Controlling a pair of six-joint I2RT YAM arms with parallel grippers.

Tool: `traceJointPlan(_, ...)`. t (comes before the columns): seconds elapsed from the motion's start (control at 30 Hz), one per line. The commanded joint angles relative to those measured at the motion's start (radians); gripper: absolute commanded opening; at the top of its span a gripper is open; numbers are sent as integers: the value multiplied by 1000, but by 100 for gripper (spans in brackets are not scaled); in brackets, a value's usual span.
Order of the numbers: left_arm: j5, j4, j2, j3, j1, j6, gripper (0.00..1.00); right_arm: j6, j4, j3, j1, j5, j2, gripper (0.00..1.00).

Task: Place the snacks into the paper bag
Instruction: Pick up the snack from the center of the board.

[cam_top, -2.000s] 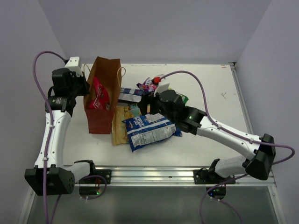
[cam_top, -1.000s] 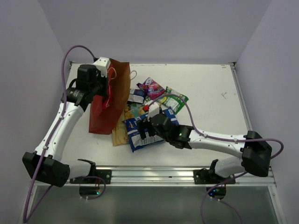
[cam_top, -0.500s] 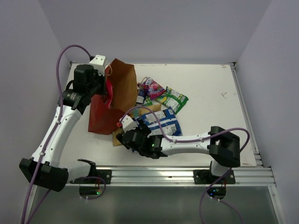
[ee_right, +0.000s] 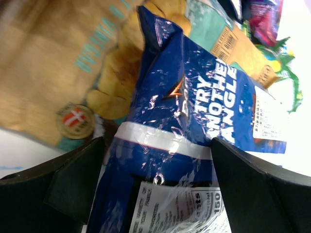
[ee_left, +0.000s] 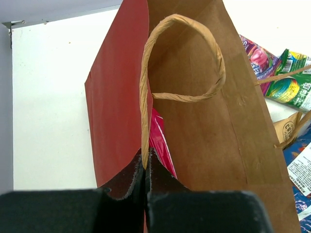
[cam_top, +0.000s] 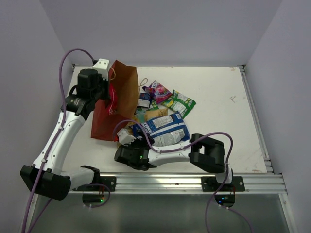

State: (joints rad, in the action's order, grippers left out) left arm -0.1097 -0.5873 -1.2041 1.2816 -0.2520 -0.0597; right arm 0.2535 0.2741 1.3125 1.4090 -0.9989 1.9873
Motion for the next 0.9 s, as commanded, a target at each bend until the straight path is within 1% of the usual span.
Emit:
traceJointPlan(0.0,-8,66,23,-4,-7,-6,0,79,124,54,1,-142,13,91)
traceJointPlan(0.07,-5,66,26,-4,-7,-5,0,90,151,54,-1,-184,4,86)
traceJointPlan(0.1,-5,66,26,-4,-7,-5,0,92,157,51,-1,-187,-5,81)
traceJointPlan(0.13,-4,67,26,-4,-7,-3,0,90,163,39,-1,-188,-33,67)
traceJointPlan(0.2,2,67,28,1,-7,0,0,90,159,21,-2,-179,-67,54)
traceJointPlan(0.23,11,72,28,2,-9,0,0,87,154,1,-2,-173,-108,44)
traceJointPlan(0.3,19,72,28,10,-7,4,0,81,157,-13,-2,-161,-145,33)
traceJointPlan(0.33,25,73,28,12,-7,6,0,81,163,-24,-4,-156,-177,23)
traceJointPlan(0.43,33,73,28,18,-7,12,0,86,181,-50,-15,-141,-229,11)
traceJointPlan(0.47,36,73,28,18,-7,15,0,87,183,-58,-18,-135,-269,4)
traceJointPlan(0.5,38,73,28,16,-7,17,0,87,183,-65,-24,-129,-284,0)
traceJointPlan(0.67,56,72,28,4,-7,17,0,90,189,-111,-50,-67,-393,0)
traceJointPlan(0.87,88,64,28,-18,-7,12,0,84,215,-139,-117,14,-564,0)
